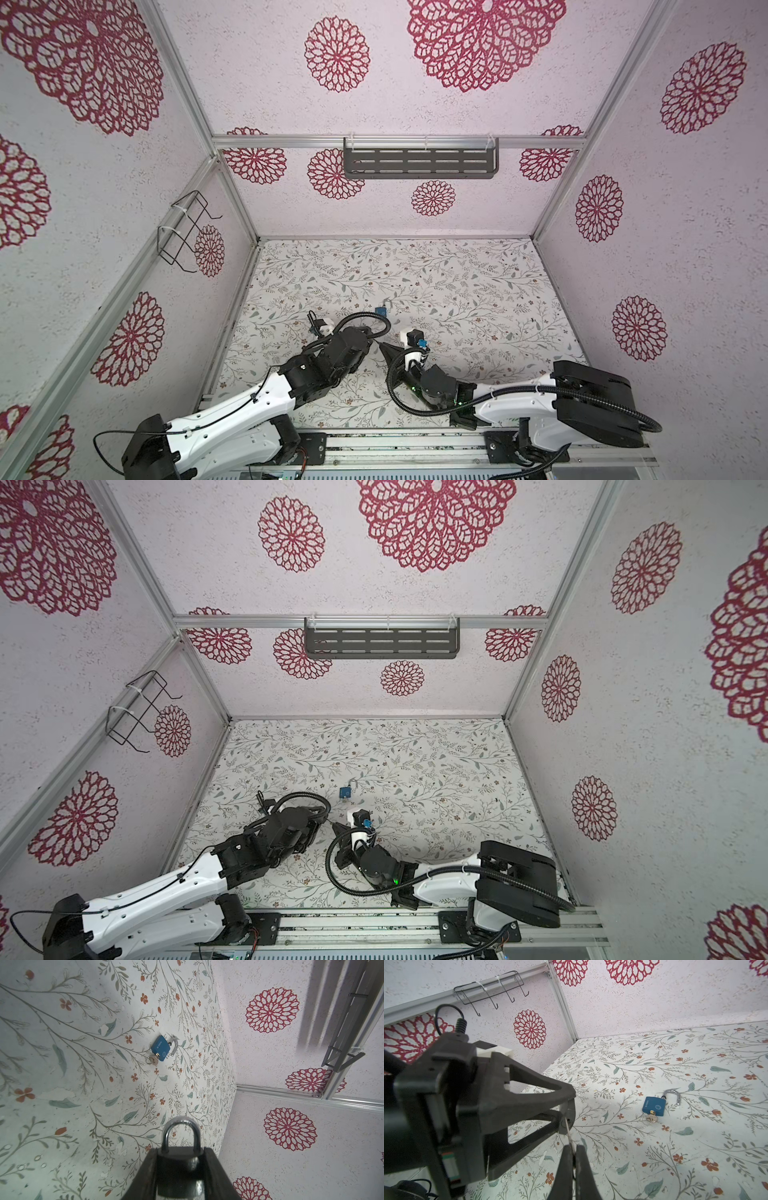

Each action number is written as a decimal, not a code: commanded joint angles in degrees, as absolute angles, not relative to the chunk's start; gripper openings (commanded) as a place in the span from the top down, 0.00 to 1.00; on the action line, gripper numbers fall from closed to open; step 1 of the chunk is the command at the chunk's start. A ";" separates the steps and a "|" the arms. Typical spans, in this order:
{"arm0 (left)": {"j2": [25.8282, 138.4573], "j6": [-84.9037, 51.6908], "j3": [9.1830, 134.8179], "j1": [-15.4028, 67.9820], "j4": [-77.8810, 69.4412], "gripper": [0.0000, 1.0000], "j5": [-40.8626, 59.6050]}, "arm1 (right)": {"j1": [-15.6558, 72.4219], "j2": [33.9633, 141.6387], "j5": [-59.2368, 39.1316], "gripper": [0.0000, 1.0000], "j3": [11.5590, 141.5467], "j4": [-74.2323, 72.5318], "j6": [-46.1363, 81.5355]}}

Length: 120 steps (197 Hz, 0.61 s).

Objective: Unlock with the key

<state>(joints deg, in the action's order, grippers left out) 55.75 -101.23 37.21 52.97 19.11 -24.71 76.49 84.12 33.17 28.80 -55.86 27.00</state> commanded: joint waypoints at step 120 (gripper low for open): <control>55.20 -101.42 37.18 52.11 15.10 0.95 -23.16 | 75.42 84.93 32.30 1.00 32.98 -54.20 25.14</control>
<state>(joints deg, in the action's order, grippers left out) 55.75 -101.21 37.21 52.71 18.65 -24.73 75.94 85.30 32.25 29.50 -55.42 26.52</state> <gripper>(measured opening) 0.342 0.043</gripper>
